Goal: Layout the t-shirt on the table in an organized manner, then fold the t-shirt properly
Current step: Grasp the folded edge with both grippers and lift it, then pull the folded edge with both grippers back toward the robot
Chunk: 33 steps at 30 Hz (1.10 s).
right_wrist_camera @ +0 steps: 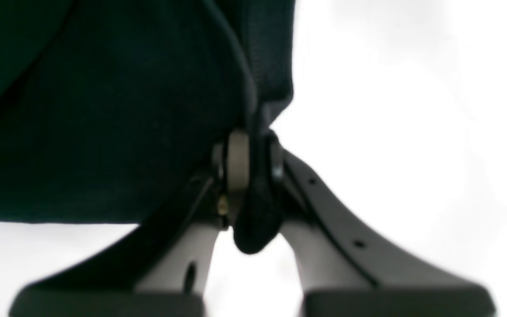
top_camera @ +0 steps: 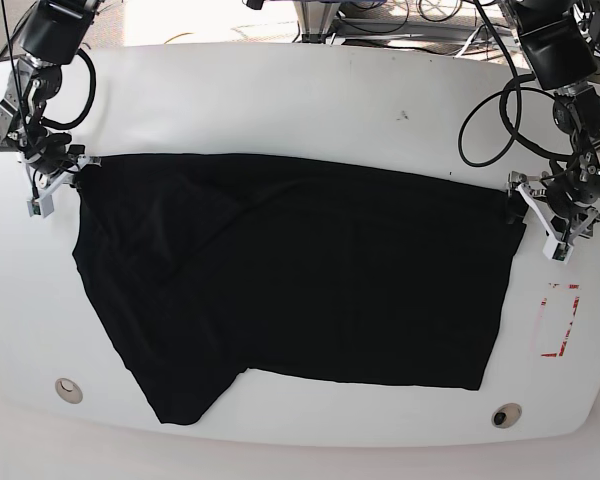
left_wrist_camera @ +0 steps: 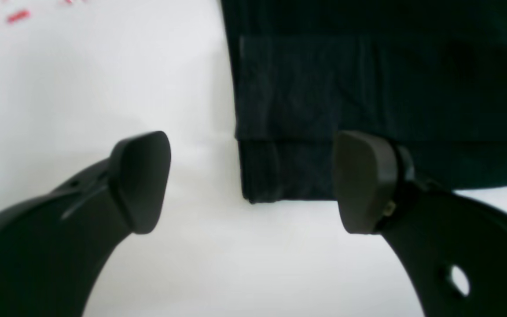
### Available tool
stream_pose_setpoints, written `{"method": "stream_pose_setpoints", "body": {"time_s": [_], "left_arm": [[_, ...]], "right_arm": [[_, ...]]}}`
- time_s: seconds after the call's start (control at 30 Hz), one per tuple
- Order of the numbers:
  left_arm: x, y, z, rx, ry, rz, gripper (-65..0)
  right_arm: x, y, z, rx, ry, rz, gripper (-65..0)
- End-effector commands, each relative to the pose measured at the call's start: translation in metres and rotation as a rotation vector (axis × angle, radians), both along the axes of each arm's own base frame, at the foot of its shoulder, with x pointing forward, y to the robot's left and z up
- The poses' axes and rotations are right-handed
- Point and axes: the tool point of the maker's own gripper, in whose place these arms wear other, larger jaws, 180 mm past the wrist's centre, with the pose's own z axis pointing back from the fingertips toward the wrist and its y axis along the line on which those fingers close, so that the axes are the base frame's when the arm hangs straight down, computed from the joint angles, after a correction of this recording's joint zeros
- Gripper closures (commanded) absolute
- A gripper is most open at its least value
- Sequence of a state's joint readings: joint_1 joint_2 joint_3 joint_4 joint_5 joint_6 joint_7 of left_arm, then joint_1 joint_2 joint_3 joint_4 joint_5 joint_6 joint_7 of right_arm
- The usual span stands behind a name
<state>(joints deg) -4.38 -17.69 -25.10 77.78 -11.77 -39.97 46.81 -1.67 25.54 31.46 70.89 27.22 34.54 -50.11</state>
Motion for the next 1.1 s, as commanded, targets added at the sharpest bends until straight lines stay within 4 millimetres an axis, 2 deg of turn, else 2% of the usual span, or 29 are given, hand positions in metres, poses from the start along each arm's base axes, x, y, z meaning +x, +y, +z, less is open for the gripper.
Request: {"method": "stream_pose_setpoints", "body": {"time_s": [0.0,0.17,0.23,0.43,0.53,0.7,0.77,0.97,1.07], "left_arm": [[0.008,0.007,0.009,-0.002,-0.04,0.006,-53.6],[0.001,0.004,-0.008,-0.024,0.007,0.007,-53.1],[-0.002,-0.001,-0.016,-0.031,0.031,-0.004,-50.1],[-0.009,-0.012,-0.034,-0.045,0.09,-0.035,-29.3],[-0.009,-0.015,-0.035,-0.043,0.094,-0.047,-25.1],[-0.01,-0.016,-0.035,-0.041,0.092,-0.049,-24.7],[-0.011,-0.015,-0.034,-0.038,0.09,-0.048,-22.5],[-0.024,-0.016,-0.031,-0.005,0.089,-0.069,0.0],[-0.031,-0.017,-0.031,0.009,0.093,-0.079,0.0]], "right_arm": [[0.004,-0.008,0.009,-0.026,-0.01,0.007,-0.5],[0.004,-0.007,0.009,-0.025,-0.01,0.006,-0.5],[0.004,-0.007,0.009,-0.023,-0.01,0.006,-0.5],[0.004,-0.007,0.009,-0.022,-0.012,0.005,-0.5],[0.006,-0.006,0.011,-0.026,-0.02,0.009,-0.5],[0.004,-0.004,0.019,-0.053,-0.035,0.032,-0.3],[0.005,-0.003,0.023,-0.064,-0.044,0.041,-0.3],[0.0,-0.002,0.023,-0.074,-0.039,0.049,-0.2],[-0.008,-0.003,0.019,-0.076,-0.02,0.05,-0.2]]}}
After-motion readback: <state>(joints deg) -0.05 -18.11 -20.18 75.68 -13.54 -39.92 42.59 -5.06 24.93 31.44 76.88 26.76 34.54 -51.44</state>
